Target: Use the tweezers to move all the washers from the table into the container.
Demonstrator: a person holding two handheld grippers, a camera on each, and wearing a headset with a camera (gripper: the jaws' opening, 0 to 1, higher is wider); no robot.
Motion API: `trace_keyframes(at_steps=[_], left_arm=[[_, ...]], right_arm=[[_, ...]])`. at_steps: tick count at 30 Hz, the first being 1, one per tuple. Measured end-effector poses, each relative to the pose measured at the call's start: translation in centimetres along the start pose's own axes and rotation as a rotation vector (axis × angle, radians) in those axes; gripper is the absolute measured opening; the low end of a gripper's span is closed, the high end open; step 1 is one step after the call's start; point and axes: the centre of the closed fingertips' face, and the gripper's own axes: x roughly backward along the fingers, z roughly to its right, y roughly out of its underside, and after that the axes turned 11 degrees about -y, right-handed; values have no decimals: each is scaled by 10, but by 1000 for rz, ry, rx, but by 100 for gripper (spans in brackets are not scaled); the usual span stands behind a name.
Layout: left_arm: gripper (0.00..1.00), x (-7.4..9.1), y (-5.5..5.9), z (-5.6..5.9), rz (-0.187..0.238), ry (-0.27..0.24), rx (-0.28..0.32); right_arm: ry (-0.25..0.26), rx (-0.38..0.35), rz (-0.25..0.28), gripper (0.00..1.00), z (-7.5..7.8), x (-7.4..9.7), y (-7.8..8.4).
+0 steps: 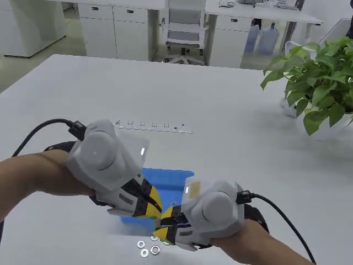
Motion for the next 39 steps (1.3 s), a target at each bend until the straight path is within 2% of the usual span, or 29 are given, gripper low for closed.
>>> trace_keyframes(at_steps=[9,21,33,39], left_arm=[[6,-6,11,8,-16,12,12],[6,-12,21,16,-32,27,24],[6,-10,17,14,-14,20,43],[6,-11,17,16,-19,26,39]], right_arm=[[-22,-16,0,12,-7,-11,8],[-45,-23,-17,12,-13,-21,17],[-46,-15,-10,13,-14,-18,13],[-51,-13,-14,13,-17,-19,14]])
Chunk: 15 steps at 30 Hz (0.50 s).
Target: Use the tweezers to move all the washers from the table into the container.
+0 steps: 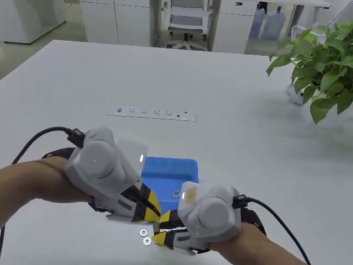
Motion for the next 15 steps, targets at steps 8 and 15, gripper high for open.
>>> trace_keyframes(at_steps=[8,15], left_arm=[[6,-2,3,4,-4,9,1],[6,-2,3,3,-5,8,10]], right_arm=[[-6,-3,-10,15,-4,-4,5],[-10,3,-14,17,-5,-4,5]])
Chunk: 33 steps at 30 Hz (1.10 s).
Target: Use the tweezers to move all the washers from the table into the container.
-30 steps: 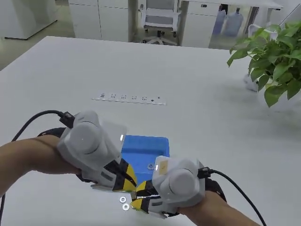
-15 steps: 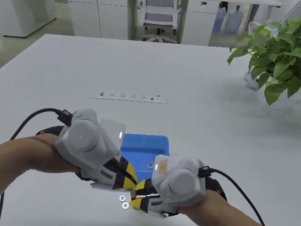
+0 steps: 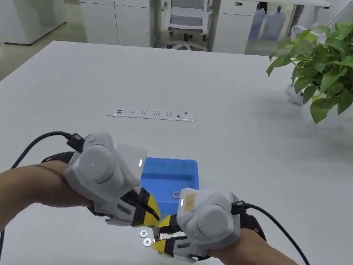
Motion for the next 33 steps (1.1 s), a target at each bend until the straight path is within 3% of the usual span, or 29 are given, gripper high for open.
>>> trace_keyframes(at_steps=[6,33], left_arm=[[6,-1,1,-2,-14,-11,46],[6,-4,-5,0,6,-2,38]], right_arm=[[-3,-1,2,16,1,-1,-1],[-14,-57,19,10,2,1,1]])
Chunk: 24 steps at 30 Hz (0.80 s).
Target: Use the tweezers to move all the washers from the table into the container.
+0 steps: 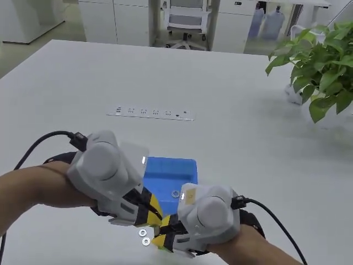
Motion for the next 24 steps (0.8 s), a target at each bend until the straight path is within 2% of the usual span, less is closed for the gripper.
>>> trace_keyframes(at_steps=[9,24], left_arm=[[6,2,-3,-1,9,7,0],[6,13,-17,-4,28,21,0]], right_arm=[[2,0,2,10,0,3,-2],[9,11,4,10,-4,18,-12]])
